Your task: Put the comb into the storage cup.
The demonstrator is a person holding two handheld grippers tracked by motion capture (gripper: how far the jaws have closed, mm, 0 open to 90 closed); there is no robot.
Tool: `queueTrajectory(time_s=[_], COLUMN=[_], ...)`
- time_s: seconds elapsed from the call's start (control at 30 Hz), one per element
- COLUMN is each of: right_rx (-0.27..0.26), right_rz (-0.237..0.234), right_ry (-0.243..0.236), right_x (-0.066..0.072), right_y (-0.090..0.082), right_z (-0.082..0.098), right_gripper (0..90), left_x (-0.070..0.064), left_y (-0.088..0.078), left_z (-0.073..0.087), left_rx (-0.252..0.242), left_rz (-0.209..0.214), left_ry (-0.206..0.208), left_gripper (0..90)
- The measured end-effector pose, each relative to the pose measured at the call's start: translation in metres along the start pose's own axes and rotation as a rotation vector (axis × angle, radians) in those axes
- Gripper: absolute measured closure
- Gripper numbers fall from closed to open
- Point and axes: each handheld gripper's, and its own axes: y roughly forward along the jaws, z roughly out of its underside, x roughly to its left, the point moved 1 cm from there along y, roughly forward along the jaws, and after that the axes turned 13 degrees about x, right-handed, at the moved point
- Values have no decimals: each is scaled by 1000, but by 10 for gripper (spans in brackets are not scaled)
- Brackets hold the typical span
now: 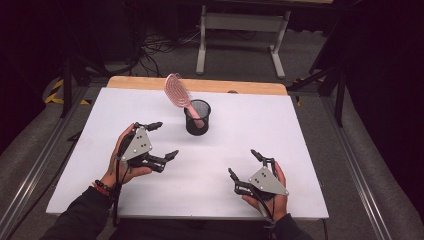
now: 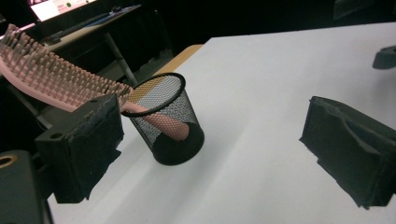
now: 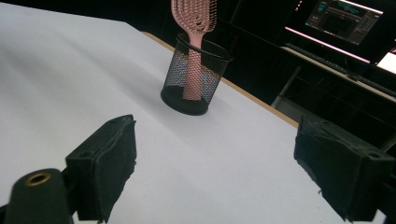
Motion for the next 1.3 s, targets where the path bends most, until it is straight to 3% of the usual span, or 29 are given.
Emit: queueTrajectory(time_s=[0.9,1.3], right_rx=[2,11], right_rz=[9,25], right_ry=[4,19], right_x=[-1,-5], right_y=[0,-2], right_z=[0,3], right_gripper=[142,142], left_x=[-16,-14], left_y=[-20,-30], left_z=[33,59], left_rx=[23,77], left_rz=[2,-7], left_ry=[-1,-30], left_gripper=[62,64])
